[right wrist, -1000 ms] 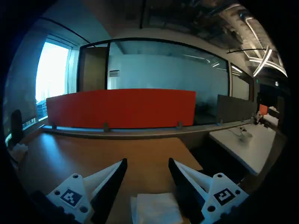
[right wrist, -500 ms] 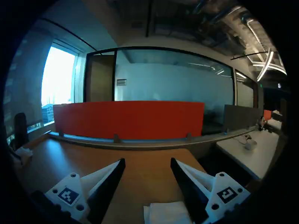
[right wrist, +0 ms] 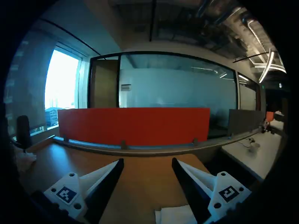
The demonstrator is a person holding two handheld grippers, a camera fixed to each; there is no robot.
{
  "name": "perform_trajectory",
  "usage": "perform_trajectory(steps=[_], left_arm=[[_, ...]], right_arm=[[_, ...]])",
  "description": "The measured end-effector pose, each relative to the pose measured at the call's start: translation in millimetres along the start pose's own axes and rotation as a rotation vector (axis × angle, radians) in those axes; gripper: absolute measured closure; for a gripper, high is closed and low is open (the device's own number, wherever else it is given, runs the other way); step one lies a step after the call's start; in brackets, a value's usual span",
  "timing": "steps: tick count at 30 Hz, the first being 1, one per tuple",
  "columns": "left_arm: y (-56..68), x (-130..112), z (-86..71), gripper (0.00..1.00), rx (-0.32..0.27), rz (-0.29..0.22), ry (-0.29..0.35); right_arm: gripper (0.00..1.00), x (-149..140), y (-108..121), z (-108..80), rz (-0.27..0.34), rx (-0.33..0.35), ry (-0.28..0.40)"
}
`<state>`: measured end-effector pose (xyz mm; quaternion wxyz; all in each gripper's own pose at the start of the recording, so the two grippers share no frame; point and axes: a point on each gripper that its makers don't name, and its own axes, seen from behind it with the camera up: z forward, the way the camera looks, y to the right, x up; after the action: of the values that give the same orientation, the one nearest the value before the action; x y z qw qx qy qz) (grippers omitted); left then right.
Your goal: Fold towel
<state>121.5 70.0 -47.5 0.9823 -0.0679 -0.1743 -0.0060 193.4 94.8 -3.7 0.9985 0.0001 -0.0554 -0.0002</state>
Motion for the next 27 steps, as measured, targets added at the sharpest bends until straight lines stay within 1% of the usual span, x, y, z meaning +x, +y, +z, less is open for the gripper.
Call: perform_trajectory(steps=[6, 11, 20, 27], left_arm=[[-11.2, 29.6, 8.9, 0.08, 0.015, 0.005, 0.062], [-19.5, 49.1, 12.3, 0.08, 0.031, 0.009, 0.108], [-29.4, 74.9, 14.8, 0.08, 0.045, 0.009, 0.172], [-37.6, 88.0, 13.2, 0.08, 0.064, 0.006, 0.213]], right_arm=[[0.01, 7.3, -20.6, 2.9, 0.002, 0.010, 0.006], [0.01, 14.7, -40.3, 4.4, 0.012, 0.024, 0.019], [0.01, 26.1, -72.2, 4.9, 0.039, 0.040, 0.040], [0.01, 37.6, -89.4, 5.0, 0.045, 0.043, 0.057]])
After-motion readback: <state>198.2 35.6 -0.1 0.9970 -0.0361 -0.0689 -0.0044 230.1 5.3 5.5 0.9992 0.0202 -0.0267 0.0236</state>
